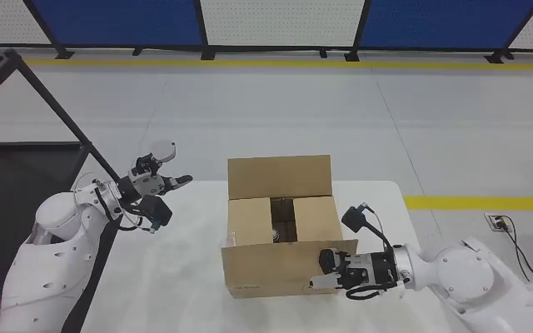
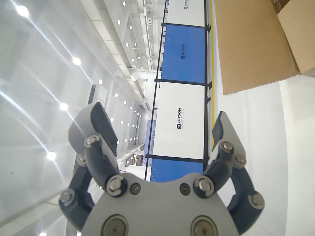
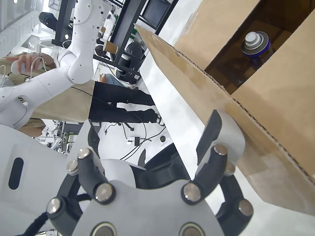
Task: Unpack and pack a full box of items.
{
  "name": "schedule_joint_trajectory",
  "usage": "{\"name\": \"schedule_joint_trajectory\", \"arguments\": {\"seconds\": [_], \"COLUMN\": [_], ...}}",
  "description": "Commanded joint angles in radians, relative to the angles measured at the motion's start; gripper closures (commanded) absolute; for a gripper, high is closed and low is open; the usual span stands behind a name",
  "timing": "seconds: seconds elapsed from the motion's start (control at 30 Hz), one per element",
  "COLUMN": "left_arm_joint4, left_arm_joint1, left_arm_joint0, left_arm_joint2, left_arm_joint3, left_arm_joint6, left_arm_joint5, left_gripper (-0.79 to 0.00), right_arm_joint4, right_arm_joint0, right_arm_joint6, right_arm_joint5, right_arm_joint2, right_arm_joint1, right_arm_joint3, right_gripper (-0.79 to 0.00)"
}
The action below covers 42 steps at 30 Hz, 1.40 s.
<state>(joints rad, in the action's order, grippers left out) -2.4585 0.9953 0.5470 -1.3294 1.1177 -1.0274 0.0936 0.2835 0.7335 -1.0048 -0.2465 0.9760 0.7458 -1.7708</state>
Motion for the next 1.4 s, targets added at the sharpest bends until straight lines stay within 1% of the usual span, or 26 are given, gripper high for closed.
{"name": "schedule_joint_trajectory", "arguments": {"seconds": [0.0, 0.13, 0.2, 0.3, 0.33, 0.43, 0.47, 0.57, 0.67, 0.87, 1.03, 1.17, 1.27, 1.33, 1.37], "left_arm_joint4": [0.0, 0.0, 0.0, 0.001, -0.001, 0.0, -0.001, 0.011, 0.025, 0.044, 0.043, 0.033, 0.032, 0.031, 0.018], "left_arm_joint1": [0.0, 0.0, 0.0, -0.001, -0.001, 0.001, 0.002, 0.005, 0.008, 0.007, 0.005, 0.009, 0.018, 0.028, 0.034], "left_arm_joint0": [0.0, 0.0, 0.0, 0.012, 0.005, -0.015, -0.023, -0.044, -0.062, -0.073, -0.082, -0.104, -0.143, -0.179, -0.204], "left_arm_joint2": [0.0, 0.0, 0.0, 0.006, 0.008, 0.028, 0.035, 0.054, 0.068, 0.076, 0.088, 0.11, 0.14, 0.171, 0.187], "left_arm_joint3": [0.0, 0.0, 0.0, -0.004, -0.013, -0.034, -0.041, -0.068, -0.085, -0.104, -0.136, -0.18, -0.235, -0.28, -0.311], "left_arm_joint6": [0.0, 0.0, 0.0, 0.02, 0.036, 0.035, 0.034, 0.026, 0.021, 0.01, 0.016, 0.027, 0.028, 0.006, 0.015], "left_arm_joint5": [0.0, 0.0, 0.0, 0.009, 0.01, 0.006, 0.001, -0.016, -0.033, -0.052, -0.06, -0.076, -0.086, -0.098, -0.103], "left_gripper": [-0.785, -0.785, -0.785, -0.785, -0.785, -0.785, -0.785, -0.785, -0.785, -0.785, -0.785, -0.785, -0.785, -0.785, -0.785], "right_arm_joint4": [0.0, 0.0, -0.005, 0.028, 0.04, 0.045, 0.038, -0.002, -0.006, 0.011, 0.009, -0.019, -0.013, -0.012, -0.012], "right_arm_joint0": [0.0, 0.0, 0.013, 0.027, 0.027, 0.032, 0.033, 0.016, -0.025, -0.106, -0.14, -0.156, -0.162, -0.163, -0.162], "right_arm_joint6": [0.0, 0.0, 0.028, 0.06, 0.075, 0.113, 0.119, 0.136, 0.124, 0.134, 0.152, 0.202, 0.216, 0.216, 0.216], "right_arm_joint5": [0.0, 0.0, 0.0, -0.012, -0.026, -0.044, -0.037, 0.044, 0.097, 0.089, 0.067, 0.104, 0.11, 0.105, 0.103], "right_arm_joint2": [0.0, 0.0, 0.005, 0.019, 0.025, 0.048, 0.052, 0.037, -0.009, -0.11, -0.149, -0.176, -0.187, -0.19, -0.189], "right_arm_joint1": [0.0, 0.0, 0.001, 0.004, 0.006, 0.008, 0.009, 0.016, 0.034, 0.083, 0.111, 0.131, 0.144, 0.15, 0.152], "right_arm_joint3": [0.0, 0.0, -0.018, -0.045, -0.056, -0.08, -0.086, -0.082, -0.035, 0.094, 0.145, 0.185, 0.208, 0.217, 0.219], "right_gripper": [-0.785, -0.785, -0.785, -0.785, -0.785, -0.785, -0.785, -0.785, -0.785, -0.785, -0.785, -0.785, -0.785, -0.785, -0.785]}}
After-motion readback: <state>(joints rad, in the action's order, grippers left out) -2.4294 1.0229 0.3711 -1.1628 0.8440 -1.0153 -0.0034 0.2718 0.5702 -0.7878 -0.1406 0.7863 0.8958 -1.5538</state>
